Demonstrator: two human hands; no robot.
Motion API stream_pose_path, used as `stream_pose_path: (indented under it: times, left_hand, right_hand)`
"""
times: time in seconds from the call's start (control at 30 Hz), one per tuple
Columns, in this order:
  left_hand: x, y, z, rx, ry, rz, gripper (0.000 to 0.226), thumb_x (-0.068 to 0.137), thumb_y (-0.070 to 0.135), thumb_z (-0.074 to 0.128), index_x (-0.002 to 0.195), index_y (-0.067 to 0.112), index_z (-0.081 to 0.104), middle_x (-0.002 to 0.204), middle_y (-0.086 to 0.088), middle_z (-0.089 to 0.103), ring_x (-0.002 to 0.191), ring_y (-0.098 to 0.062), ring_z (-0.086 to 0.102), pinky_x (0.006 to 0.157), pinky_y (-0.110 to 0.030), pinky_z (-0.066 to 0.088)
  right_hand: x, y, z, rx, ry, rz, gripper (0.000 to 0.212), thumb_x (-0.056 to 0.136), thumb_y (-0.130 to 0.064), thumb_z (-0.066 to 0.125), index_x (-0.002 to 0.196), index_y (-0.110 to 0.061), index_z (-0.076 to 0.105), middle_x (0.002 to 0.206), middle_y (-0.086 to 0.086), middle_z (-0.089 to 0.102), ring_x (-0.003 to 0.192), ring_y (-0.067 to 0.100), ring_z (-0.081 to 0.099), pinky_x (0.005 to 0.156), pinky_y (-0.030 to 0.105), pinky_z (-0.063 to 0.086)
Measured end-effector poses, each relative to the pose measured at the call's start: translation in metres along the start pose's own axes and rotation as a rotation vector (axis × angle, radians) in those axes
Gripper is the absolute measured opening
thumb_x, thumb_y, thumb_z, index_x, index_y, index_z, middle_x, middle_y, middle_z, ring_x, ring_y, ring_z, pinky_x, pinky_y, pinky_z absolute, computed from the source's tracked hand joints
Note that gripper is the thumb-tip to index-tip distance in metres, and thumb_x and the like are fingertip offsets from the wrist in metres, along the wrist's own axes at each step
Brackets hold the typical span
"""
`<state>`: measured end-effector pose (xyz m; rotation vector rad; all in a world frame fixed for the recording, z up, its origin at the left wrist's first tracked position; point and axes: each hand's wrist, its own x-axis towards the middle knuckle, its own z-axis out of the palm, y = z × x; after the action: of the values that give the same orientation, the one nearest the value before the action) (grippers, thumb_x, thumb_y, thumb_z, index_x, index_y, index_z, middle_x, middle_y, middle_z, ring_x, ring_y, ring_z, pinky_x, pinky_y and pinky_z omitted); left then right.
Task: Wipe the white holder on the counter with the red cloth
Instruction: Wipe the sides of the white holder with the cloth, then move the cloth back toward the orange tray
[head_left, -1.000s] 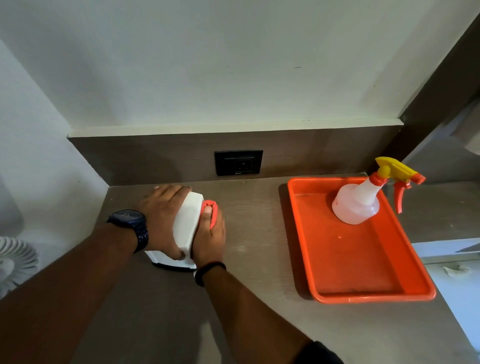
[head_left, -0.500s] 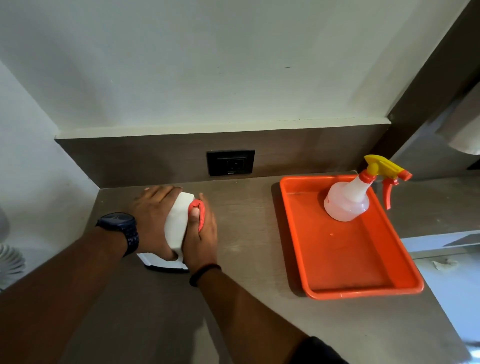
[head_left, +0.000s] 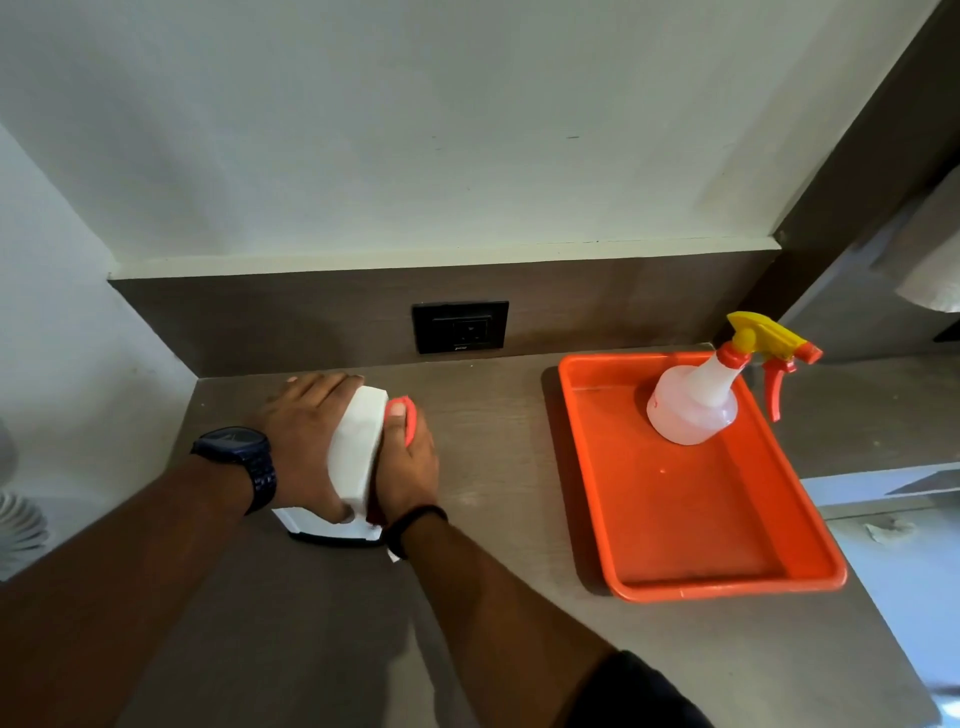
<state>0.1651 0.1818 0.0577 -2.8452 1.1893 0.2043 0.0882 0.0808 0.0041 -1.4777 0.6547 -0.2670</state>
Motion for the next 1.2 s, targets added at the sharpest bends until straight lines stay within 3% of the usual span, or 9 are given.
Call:
stream_pose_path:
  times: [0.1, 0.27, 0.47, 0.6, 0.7, 0.87, 1.0, 1.07, 1.2]
  left_hand:
    - [0.0, 0.0, 0.0, -0.017, 0.007, -0.007, 0.138, 0.019, 0.072, 0.064, 0.139, 0.016, 0.022, 0.143, -0.006, 0.038, 0.129, -0.028, 0.034, 0.108, -0.046, 0.033]
    - [0.001, -0.002, 0.001, -0.044, 0.009, 0.025, 0.137, 0.024, 0.07, 0.07, 0.139, 0.013, 0.024, 0.142, -0.009, 0.039, 0.128, -0.03, 0.036, 0.109, -0.048, 0.032]
    - [0.001, -0.002, 0.005, -0.033, 0.026, 0.003, 0.137, 0.017, 0.071, 0.065, 0.136, 0.017, 0.023, 0.139, -0.007, 0.042, 0.124, -0.029, 0.039, 0.105, -0.046, 0.037]
    - [0.002, -0.005, 0.006, -0.014, 0.011, 0.004, 0.138, 0.018, 0.074, 0.064, 0.136, 0.018, 0.02, 0.14, -0.006, 0.04, 0.125, -0.028, 0.038, 0.106, -0.047, 0.036]
    - [0.003, -0.007, 0.007, -0.008, 0.01, 0.016, 0.138, 0.021, 0.075, 0.065, 0.137, 0.016, 0.021, 0.139, -0.007, 0.041, 0.125, -0.028, 0.038, 0.108, -0.047, 0.035]
    - [0.002, -0.005, 0.004, -0.004, -0.037, 0.015, 0.146, 0.022, 0.081, 0.061, 0.142, 0.014, 0.014, 0.147, -0.008, 0.031, 0.133, -0.027, 0.028, 0.113, -0.045, 0.026]
    - [0.001, 0.0, -0.002, -0.016, -0.081, -0.016, 0.148, 0.022, 0.08, 0.065, 0.143, 0.014, 0.011, 0.149, -0.006, 0.027, 0.135, -0.027, 0.025, 0.113, -0.042, 0.024]
    - [-0.001, 0.002, -0.008, -0.03, -0.121, -0.034, 0.154, 0.019, 0.083, 0.065, 0.145, 0.016, 0.006, 0.152, -0.005, 0.022, 0.137, -0.026, 0.019, 0.113, -0.041, 0.02]
    - [0.004, 0.035, -0.022, -0.058, -0.137, -0.001, 0.163, 0.014, 0.097, 0.05, 0.146, 0.02, -0.008, 0.158, -0.004, 0.002, 0.144, -0.024, -0.001, 0.117, -0.04, 0.005]
  right_hand:
    - [-0.013, 0.004, 0.001, -0.012, 0.024, 0.086, 0.039, 0.095, -0.053, 0.038, 0.114, -0.026, 0.059, 0.12, 0.003, 0.064, 0.115, 0.023, 0.057, 0.107, 0.049, 0.044]
    - [-0.038, 0.004, 0.004, 0.041, 0.068, -0.027, 0.046, 0.083, -0.067, 0.036, 0.11, -0.036, 0.056, 0.115, -0.005, 0.064, 0.111, 0.017, 0.059, 0.101, 0.046, 0.049]
    - [0.001, -0.011, 0.002, -0.006, 0.081, 0.011, 0.035, 0.098, -0.045, 0.043, 0.107, -0.017, 0.062, 0.112, 0.008, 0.068, 0.106, 0.024, 0.061, 0.099, 0.043, 0.049]
    - [0.0, -0.008, 0.002, -0.06, 0.074, 0.144, 0.039, 0.1, -0.046, 0.041, 0.119, -0.018, 0.061, 0.122, 0.008, 0.067, 0.116, 0.027, 0.06, 0.105, 0.045, 0.047]
    - [-0.02, -0.006, -0.003, -0.024, 0.058, 0.147, 0.027, 0.099, -0.043, 0.044, 0.113, -0.025, 0.059, 0.116, 0.004, 0.067, 0.109, 0.023, 0.062, 0.102, 0.045, 0.05]
    - [-0.025, -0.017, -0.02, 0.205, 0.017, 0.27, 0.024, 0.099, -0.032, 0.049, 0.106, -0.014, 0.063, 0.112, 0.013, 0.07, 0.11, 0.033, 0.066, 0.102, 0.05, 0.052]
    - [-0.018, -0.035, -0.043, 0.454, -0.031, 0.405, 0.023, 0.099, -0.038, 0.051, 0.105, -0.021, 0.065, 0.125, 0.017, 0.067, 0.118, 0.033, 0.064, 0.109, 0.051, 0.048]
    - [-0.008, -0.048, -0.063, 0.536, 0.009, 0.353, 0.036, 0.1, -0.034, 0.051, 0.125, -0.01, 0.061, 0.13, 0.024, 0.065, 0.117, 0.034, 0.063, 0.11, 0.052, 0.047]
    - [0.015, -0.073, -0.13, 0.492, 0.235, 0.203, 0.032, 0.1, -0.022, 0.051, 0.121, -0.002, 0.065, 0.124, 0.029, 0.066, 0.115, 0.04, 0.065, 0.105, 0.055, 0.05]
